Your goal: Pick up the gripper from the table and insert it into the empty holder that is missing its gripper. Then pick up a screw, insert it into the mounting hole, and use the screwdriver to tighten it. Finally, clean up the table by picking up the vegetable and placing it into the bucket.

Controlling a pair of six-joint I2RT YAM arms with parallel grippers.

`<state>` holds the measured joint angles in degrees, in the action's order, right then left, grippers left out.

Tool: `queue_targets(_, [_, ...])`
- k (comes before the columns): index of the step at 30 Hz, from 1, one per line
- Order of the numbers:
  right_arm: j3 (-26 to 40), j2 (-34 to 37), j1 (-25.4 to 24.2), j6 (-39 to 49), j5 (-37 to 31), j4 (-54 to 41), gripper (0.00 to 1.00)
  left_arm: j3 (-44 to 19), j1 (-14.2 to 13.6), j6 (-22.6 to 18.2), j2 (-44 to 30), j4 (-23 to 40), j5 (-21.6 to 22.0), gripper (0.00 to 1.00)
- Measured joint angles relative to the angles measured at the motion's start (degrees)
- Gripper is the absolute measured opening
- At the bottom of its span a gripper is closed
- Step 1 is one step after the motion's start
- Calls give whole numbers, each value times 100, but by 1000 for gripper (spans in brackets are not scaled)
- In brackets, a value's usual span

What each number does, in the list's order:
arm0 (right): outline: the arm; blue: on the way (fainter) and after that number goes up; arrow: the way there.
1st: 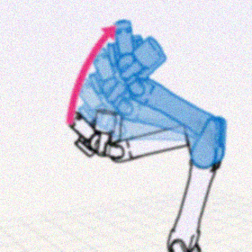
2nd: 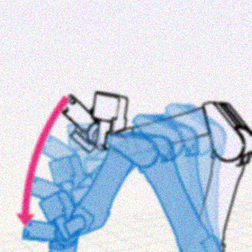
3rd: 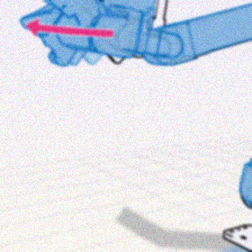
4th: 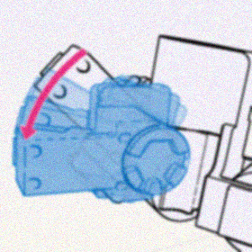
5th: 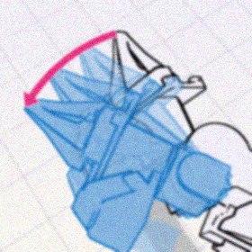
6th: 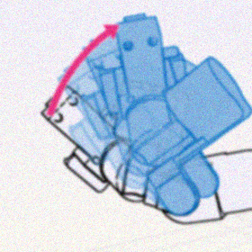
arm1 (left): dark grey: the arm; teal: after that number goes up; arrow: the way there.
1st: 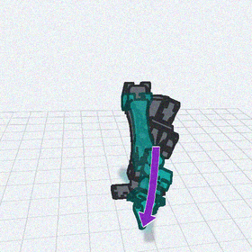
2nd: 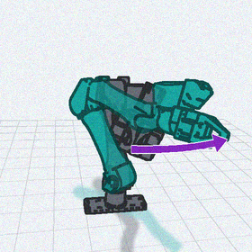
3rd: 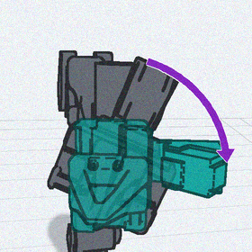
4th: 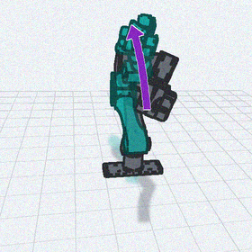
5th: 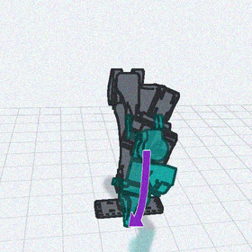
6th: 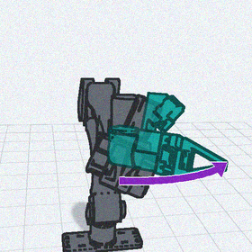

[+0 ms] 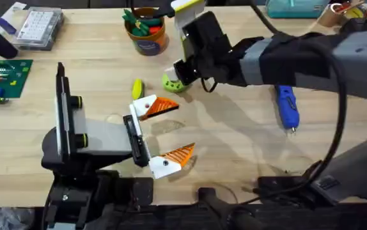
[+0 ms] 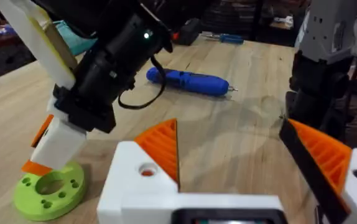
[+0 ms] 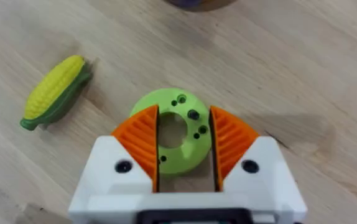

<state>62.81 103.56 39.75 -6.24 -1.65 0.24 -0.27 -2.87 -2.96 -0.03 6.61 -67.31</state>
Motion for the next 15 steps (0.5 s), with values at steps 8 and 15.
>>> queue_targets(8, [0, 269, 0, 2, 0, 175, 408, 0, 1, 0, 0, -1, 0, 990])
queue_targets(15, [0, 344, 0, 1, 0, 205, 408, 0, 0, 0, 0, -1, 0, 990])
